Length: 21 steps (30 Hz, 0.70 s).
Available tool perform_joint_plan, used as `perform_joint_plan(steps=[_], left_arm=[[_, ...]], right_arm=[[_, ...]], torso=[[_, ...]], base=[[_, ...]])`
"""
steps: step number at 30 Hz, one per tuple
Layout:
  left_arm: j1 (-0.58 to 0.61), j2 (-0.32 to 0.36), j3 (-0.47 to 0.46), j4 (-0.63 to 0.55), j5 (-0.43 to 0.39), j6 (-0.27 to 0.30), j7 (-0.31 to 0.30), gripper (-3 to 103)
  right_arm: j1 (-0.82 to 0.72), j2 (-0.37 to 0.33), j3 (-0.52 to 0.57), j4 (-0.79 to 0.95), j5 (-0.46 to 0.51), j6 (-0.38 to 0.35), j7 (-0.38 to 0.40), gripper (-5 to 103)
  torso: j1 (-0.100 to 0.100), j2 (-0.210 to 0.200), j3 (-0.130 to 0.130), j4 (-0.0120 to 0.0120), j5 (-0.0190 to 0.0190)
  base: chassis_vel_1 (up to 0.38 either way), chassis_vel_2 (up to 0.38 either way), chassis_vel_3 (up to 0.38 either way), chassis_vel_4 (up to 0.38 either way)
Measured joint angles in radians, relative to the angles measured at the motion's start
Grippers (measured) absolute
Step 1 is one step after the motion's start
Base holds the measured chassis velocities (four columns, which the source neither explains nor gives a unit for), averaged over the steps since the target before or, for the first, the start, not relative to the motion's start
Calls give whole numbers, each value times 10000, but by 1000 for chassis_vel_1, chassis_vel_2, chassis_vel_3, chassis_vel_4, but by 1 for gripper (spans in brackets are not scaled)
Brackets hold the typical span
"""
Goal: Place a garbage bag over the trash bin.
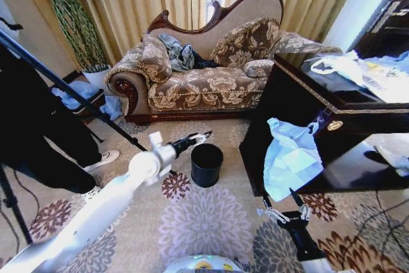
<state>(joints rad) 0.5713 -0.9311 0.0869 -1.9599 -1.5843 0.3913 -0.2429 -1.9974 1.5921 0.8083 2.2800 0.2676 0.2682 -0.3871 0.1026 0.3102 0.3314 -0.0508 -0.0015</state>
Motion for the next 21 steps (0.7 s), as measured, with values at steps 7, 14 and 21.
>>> perform_joint_plan(steps=[7, 14, 21], left_arm=[[-1665, -1737, 908, 1122, -1726, 348, -1050, 99], [-2713, -3060, 1615, 2140, -2971, 614, -1758, 99], [-3267, -3880, 2035, 3245, -3414, 901, -1810, 99]], right_arm=[[23, 27, -28, -94, -123, 107, -50, 100], [88, -44, -2, -369, -136, 241, -78, 100], [19, -68, 101, -450, -105, 326, -85, 100]], torso=[[0, 0, 0, 0, 0], [-1, 0, -1, 0, 0], [-1, 0, -1, 1, 1]], base=[[0, 0, 0, 0], [0, 0, 0, 0], [0, 0, 0, 0]])
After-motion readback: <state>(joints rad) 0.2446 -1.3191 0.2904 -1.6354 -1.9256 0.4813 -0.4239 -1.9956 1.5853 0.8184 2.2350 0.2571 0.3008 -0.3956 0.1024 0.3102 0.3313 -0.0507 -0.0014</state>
